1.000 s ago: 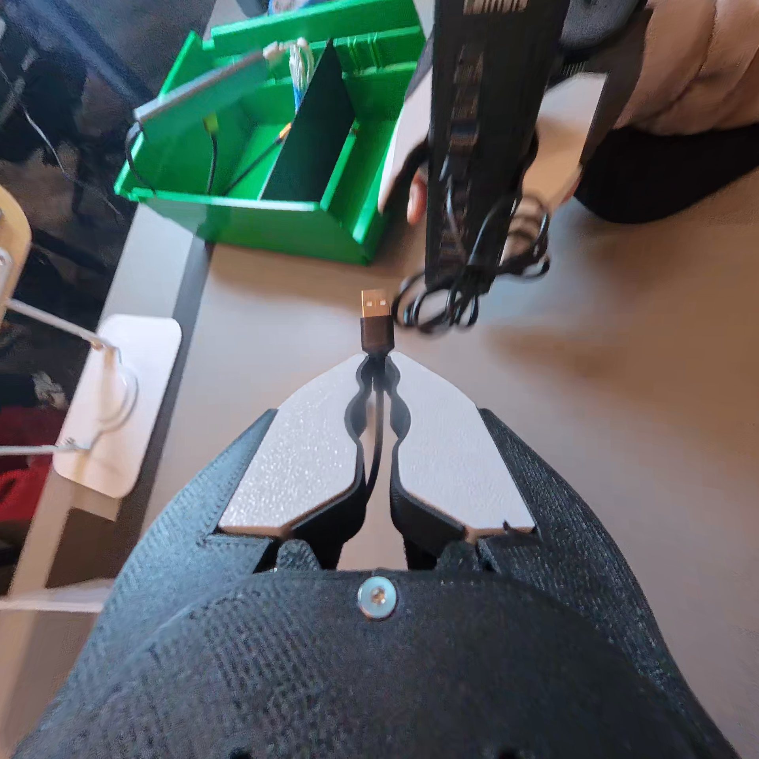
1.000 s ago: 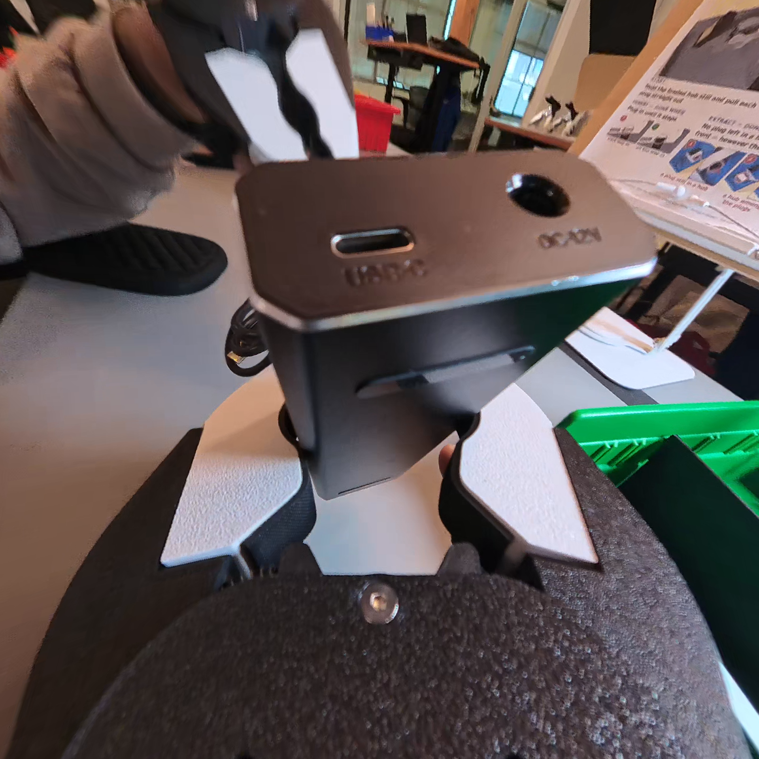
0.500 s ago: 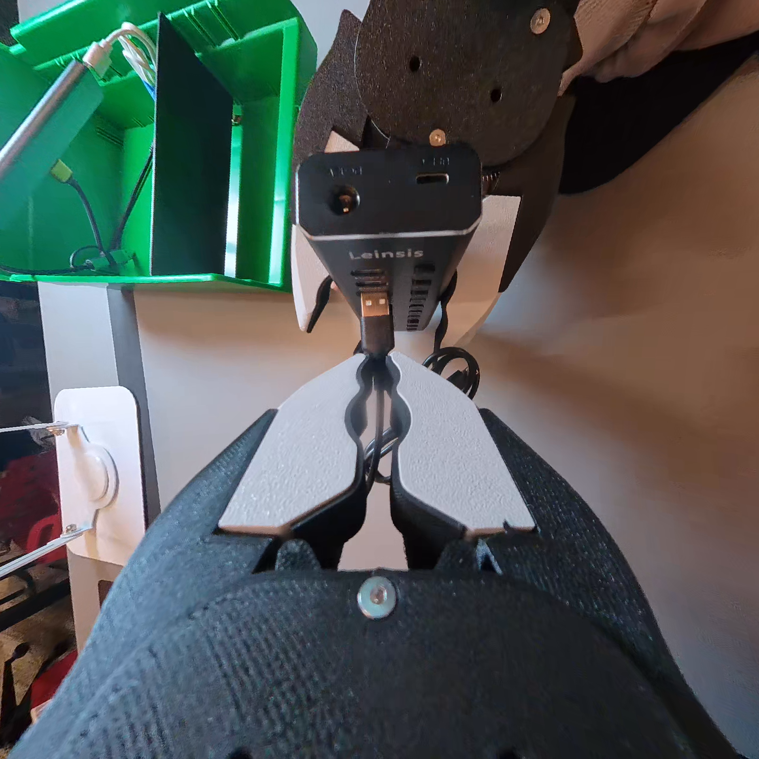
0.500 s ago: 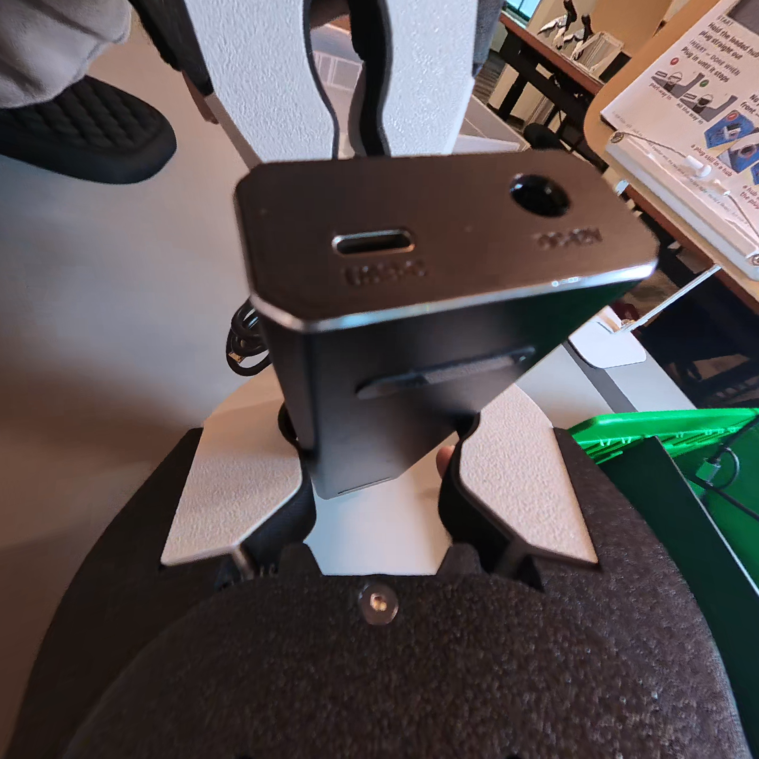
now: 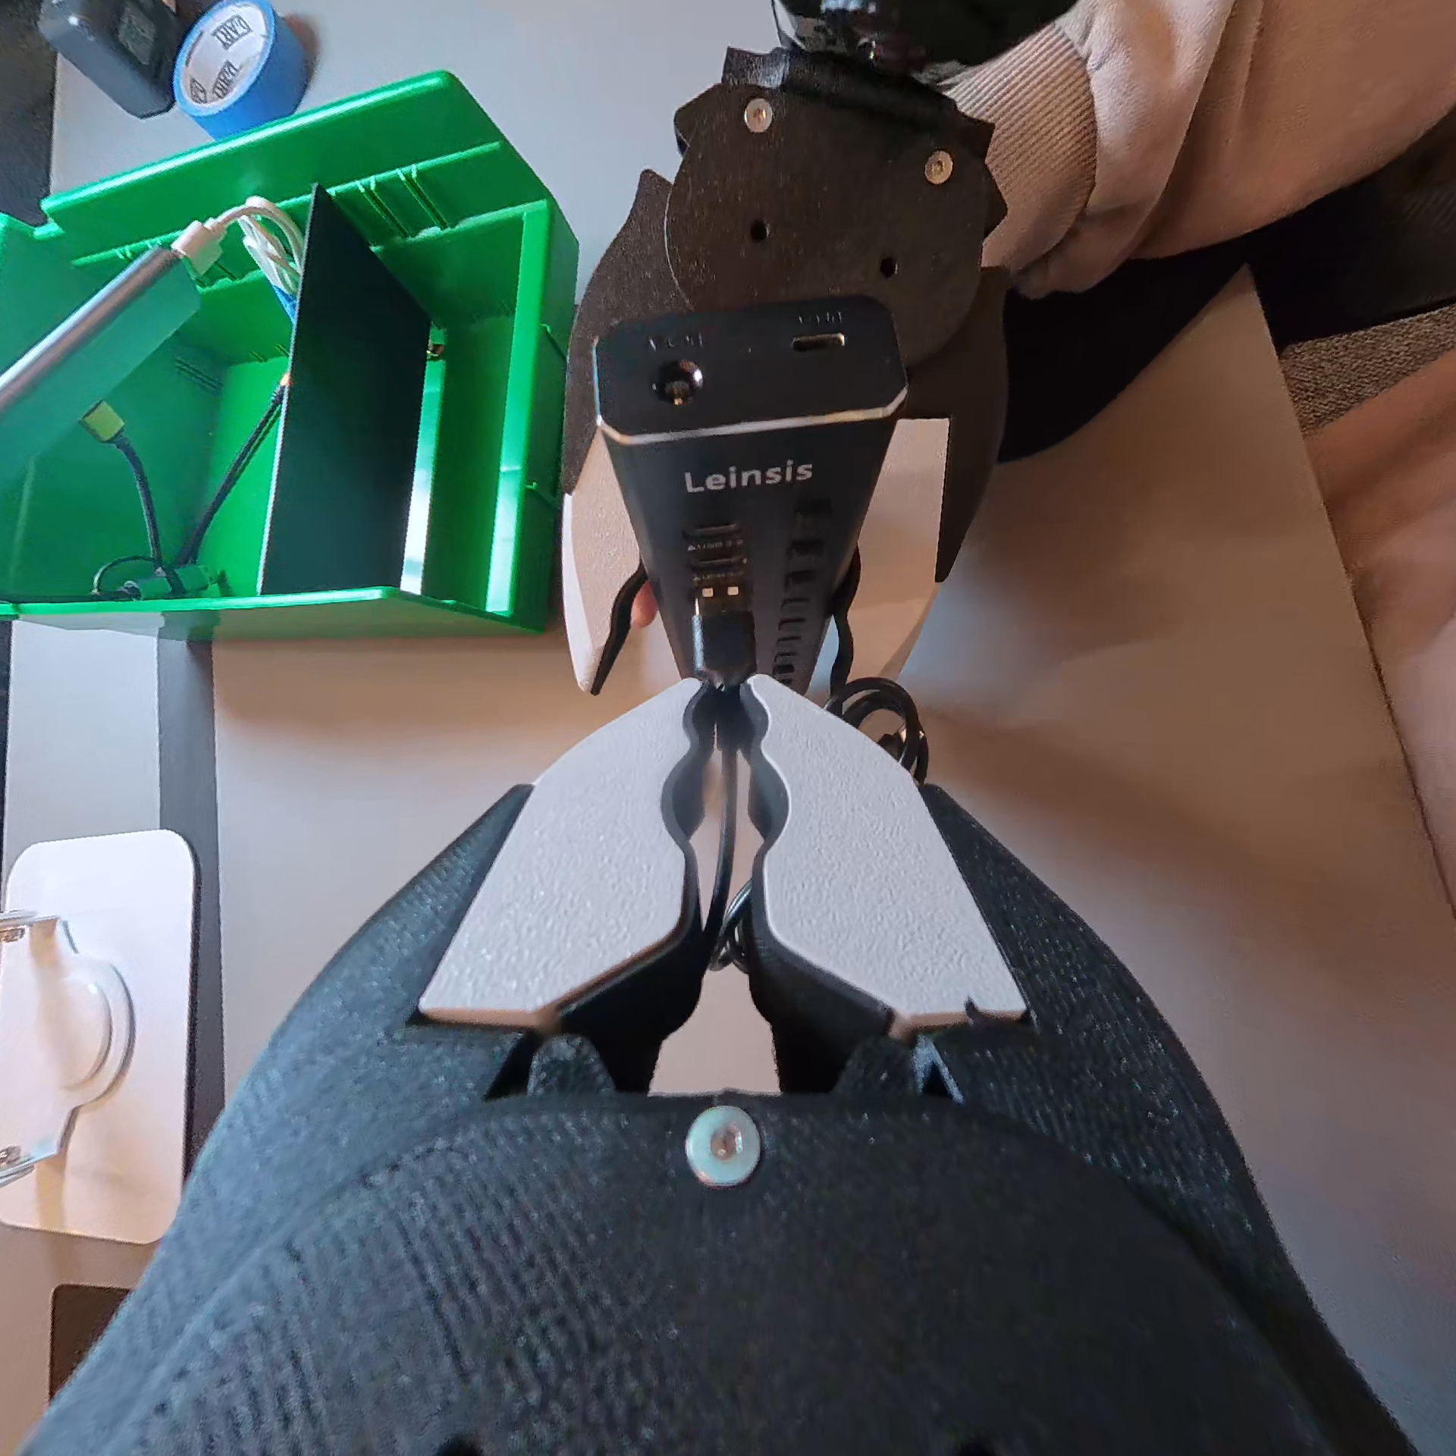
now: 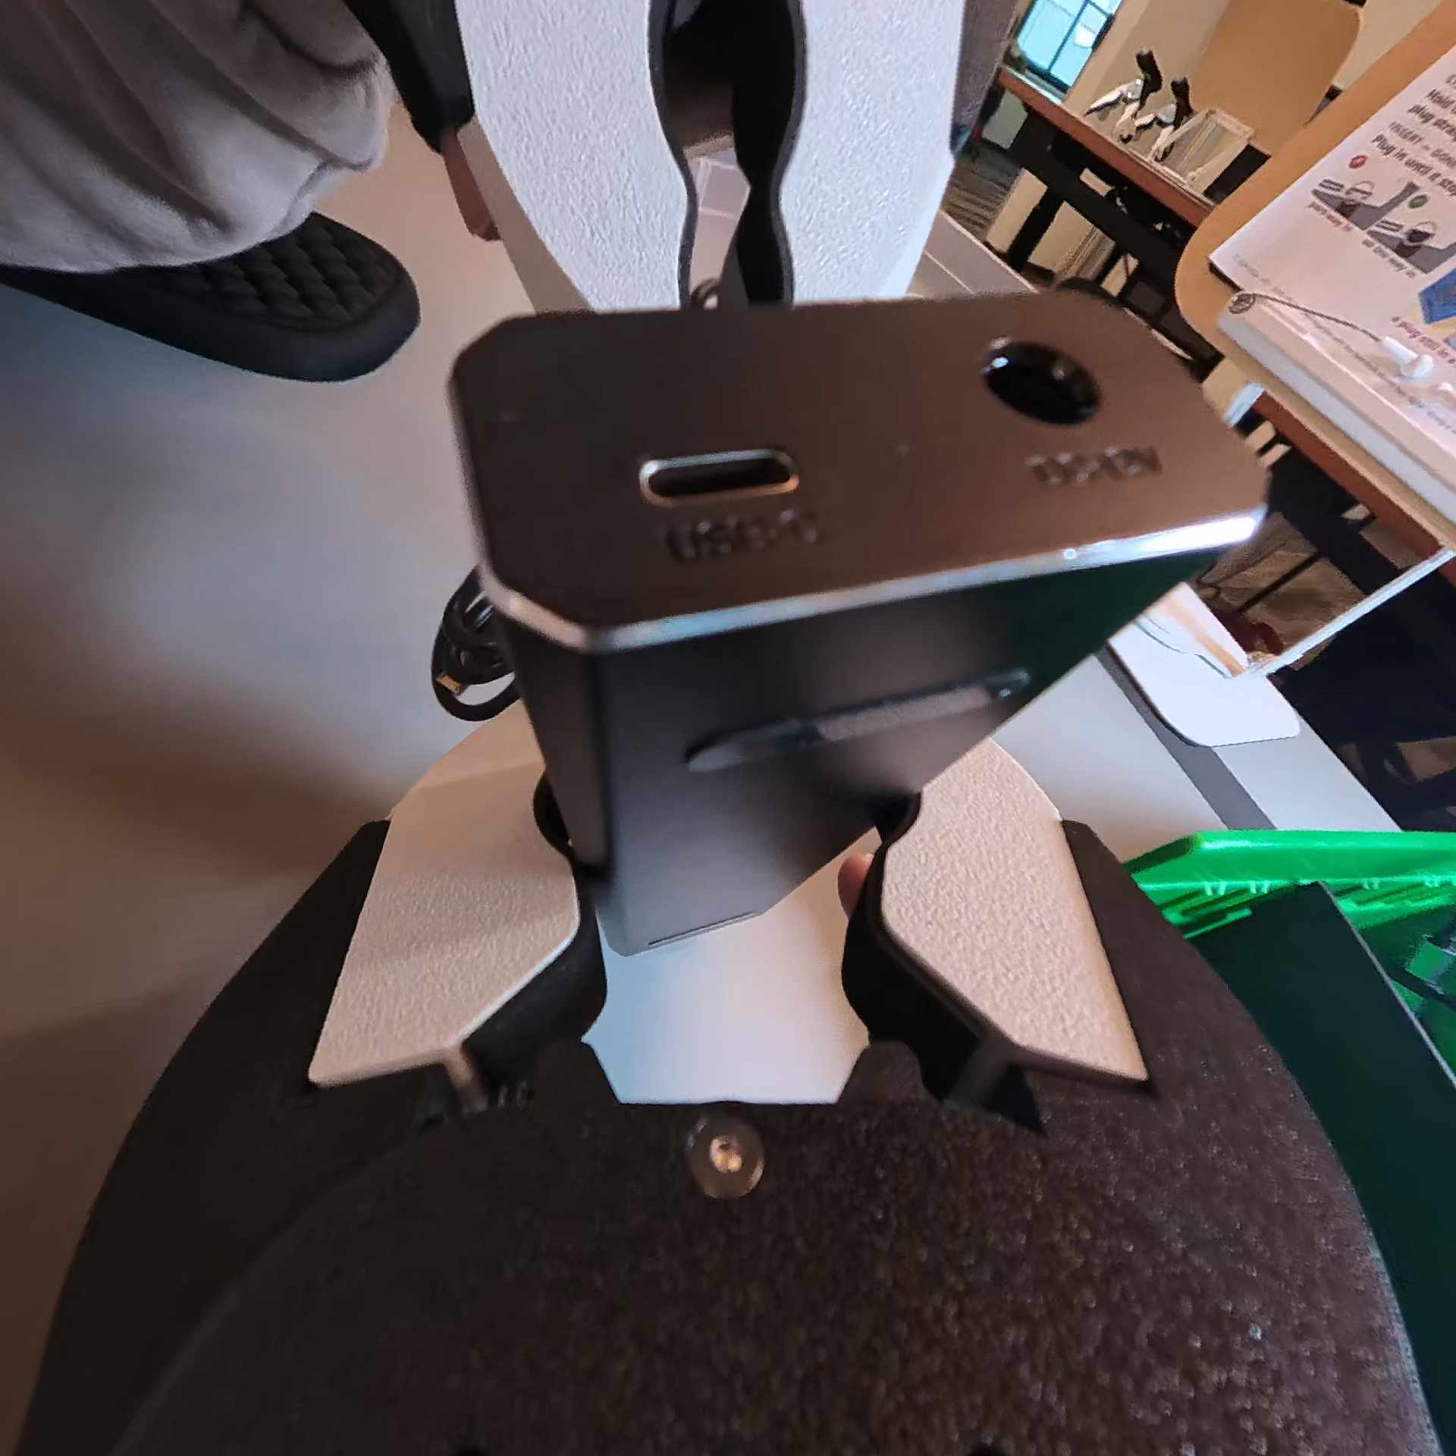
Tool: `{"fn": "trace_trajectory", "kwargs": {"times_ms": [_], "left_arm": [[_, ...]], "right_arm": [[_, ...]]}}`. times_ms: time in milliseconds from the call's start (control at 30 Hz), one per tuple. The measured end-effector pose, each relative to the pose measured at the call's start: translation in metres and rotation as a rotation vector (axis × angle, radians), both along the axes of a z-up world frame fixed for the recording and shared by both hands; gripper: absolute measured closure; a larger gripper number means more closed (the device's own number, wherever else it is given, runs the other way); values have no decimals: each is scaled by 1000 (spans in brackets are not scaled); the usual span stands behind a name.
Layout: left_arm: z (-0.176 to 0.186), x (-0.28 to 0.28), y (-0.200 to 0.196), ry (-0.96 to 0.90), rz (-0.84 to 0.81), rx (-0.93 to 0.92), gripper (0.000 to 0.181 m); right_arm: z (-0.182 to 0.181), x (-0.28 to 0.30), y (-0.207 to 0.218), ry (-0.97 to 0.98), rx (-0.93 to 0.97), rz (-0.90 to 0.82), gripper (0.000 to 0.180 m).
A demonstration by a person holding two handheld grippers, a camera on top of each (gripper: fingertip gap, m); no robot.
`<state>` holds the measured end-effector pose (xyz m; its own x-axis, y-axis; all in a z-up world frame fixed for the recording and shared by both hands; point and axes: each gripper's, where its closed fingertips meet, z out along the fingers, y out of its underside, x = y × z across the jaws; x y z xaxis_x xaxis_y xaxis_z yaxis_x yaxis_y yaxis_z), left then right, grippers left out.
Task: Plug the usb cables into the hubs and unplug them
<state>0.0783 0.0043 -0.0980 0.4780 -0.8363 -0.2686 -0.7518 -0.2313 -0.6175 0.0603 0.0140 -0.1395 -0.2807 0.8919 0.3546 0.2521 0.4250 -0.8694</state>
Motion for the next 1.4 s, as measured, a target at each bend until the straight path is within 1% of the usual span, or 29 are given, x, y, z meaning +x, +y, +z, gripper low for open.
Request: {"fn": "trace_trajectory", "kwargs": {"times_ms": [100,200,333,533,633,733,767,800,833,900,1000,1067,1133,1200,1400], "left_arm": [[-1,2,2,-6,5,12,174],[0,5,3,-55,7,6,174],[-1,5,3,-72,3,-5,175],[-4,7,4,-99,14,-9,174],[-3,6,6,-110,8,15,174],[11,9,7,-172,-8,73,173],[15,10,7,-197,-18,87,168],[20,13,6,-224,-23,101,157],[23,15,6,-244,-25,112,151],[29,18,6,-267,-30,135,135],[33,28,5,-293,-39,154,119],[31,36,5,-288,-50,162,113],[30,45,5,-286,-62,171,110],[26,49,2,-270,-84,159,119],[28,50,-1,-278,-70,115,120]], "right_arm": [[5,1,0,24,2,2,104],[5,4,1,19,-11,-2,104],[1,2,2,-6,37,-29,104],[-2,1,5,-18,54,-60,104],[-2,0,5,-8,30,-58,104],[11,0,3,41,-43,-42,104],[16,0,2,56,-66,-34,104],[20,1,2,70,-84,-30,104],[22,2,1,77,-97,-26,104],[22,3,0,79,-118,-15,104],[20,2,-4,70,-139,3,104],[17,0,-9,56,-119,12,104],[13,-1,-17,38,-103,36,104],[7,0,-27,-2,-103,82,104],[7,3,-36,-18,-132,147,104]]}}
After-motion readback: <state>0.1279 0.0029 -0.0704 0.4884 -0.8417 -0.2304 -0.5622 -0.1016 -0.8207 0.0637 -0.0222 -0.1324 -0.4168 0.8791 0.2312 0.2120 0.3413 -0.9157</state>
